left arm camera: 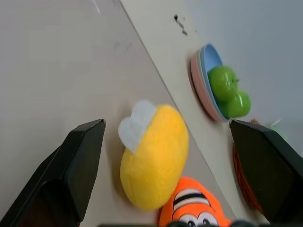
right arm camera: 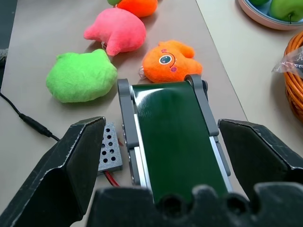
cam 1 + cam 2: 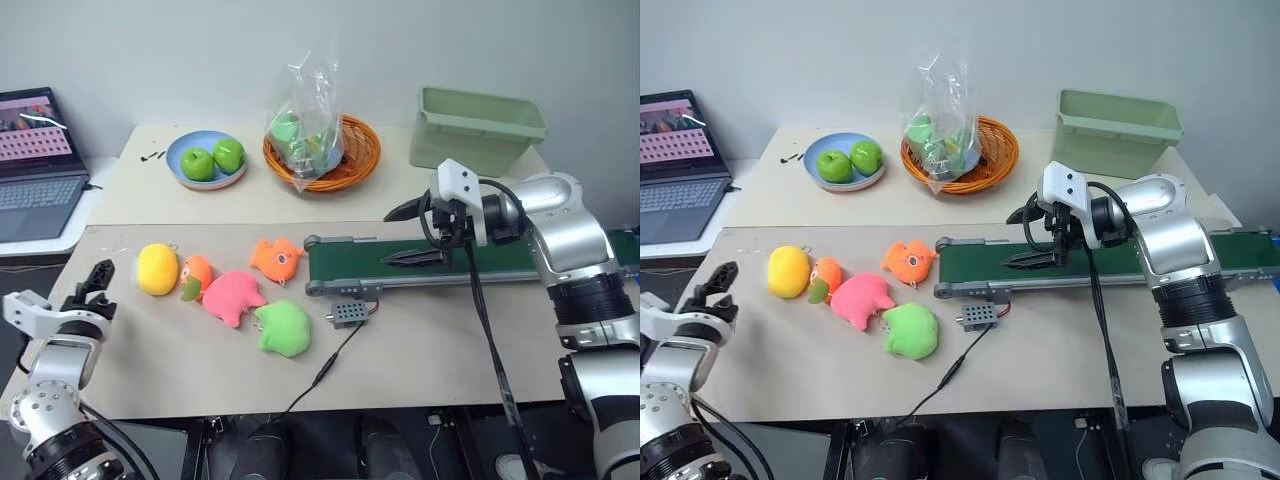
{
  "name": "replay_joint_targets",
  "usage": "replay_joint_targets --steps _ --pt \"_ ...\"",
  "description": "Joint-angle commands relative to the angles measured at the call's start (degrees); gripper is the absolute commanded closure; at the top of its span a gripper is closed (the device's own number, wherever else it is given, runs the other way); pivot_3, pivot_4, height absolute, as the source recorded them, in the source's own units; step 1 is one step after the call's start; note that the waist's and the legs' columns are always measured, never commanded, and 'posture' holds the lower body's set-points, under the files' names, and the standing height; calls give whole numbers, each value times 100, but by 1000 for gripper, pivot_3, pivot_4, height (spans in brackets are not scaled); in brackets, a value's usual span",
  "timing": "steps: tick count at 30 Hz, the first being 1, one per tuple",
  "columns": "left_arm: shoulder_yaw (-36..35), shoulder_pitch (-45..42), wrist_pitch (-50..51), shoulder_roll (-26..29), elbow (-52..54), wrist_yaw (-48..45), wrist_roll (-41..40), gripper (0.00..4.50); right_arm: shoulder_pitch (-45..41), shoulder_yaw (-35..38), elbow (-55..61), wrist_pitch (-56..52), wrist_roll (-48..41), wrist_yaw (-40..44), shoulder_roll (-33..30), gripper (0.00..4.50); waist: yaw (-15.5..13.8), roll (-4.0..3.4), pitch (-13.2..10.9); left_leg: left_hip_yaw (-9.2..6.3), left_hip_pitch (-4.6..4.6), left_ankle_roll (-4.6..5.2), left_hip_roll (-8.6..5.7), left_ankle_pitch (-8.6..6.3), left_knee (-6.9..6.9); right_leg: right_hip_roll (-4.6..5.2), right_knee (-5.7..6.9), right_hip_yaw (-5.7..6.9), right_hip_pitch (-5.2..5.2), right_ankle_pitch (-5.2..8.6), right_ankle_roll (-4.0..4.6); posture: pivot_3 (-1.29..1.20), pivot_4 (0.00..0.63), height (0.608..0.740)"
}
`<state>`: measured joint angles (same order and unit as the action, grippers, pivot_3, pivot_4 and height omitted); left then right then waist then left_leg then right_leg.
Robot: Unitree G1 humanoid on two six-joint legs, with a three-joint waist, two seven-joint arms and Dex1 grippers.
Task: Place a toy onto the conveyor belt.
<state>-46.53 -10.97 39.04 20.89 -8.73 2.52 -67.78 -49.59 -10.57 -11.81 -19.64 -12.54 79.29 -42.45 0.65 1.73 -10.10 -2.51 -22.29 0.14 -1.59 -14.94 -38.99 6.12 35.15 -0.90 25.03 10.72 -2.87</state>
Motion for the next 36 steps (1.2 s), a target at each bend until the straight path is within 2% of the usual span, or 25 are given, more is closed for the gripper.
replay_joint_targets --steps 1,16,19,22,29,34,36 --pt "75 -169 2 133 -493 -291 80 39 -118 150 198 -83 -62 -12 -90 0 6 0 0 0 1 0 -1 0 0 0 0 0 0 0 0 0 150 740" --pt "380 -1348 -510 570 -2729 -1359 1061 39 248 425 918 -611 -198 -163 -539 0 -9 2 2 1 4 -3 -4 2 0 1 6 1 -1 0 0 0 150 740" --pt "346 -1489 -517 603 -2955 -1483 1154 754 318 506 1049 -723 -230 -220 -631 0 2 2 2 0 4 -3 -5 3 0 2 7 1 -1 0 0 0 150 740" --pt "290 -1545 -519 614 -3058 -1559 1212 1939 382 540 1132 -778 -269 -285 -702 0 8 2 2 0 3 -3 -5 2 0 2 6 1 0 0 -1 0 150 740" --pt "76 -1573 -491 635 -2971 -1612 1115 4338 446 549 1206 -817 -331 -370 -746 0 13 2 3 -1 3 -3 -4 2 0 3 7 0 0 0 -1 0 150 740" --pt "-214 -1379 -704 672 -2287 -1822 929 4431 425 511 1137 -762 -321 -379 -707 0 26 3 3 -1 1 -3 -1 2 1 2 6 0 4 0 -1 0 150 740" --pt "50 -1062 -1139 660 -1531 -1974 1392 4431 396 499 1074 -728 -314 -360 -699 0 39 5 3 -1 -2 -2 1 2 1 2 4 0 6 0 -1 0 150 740"
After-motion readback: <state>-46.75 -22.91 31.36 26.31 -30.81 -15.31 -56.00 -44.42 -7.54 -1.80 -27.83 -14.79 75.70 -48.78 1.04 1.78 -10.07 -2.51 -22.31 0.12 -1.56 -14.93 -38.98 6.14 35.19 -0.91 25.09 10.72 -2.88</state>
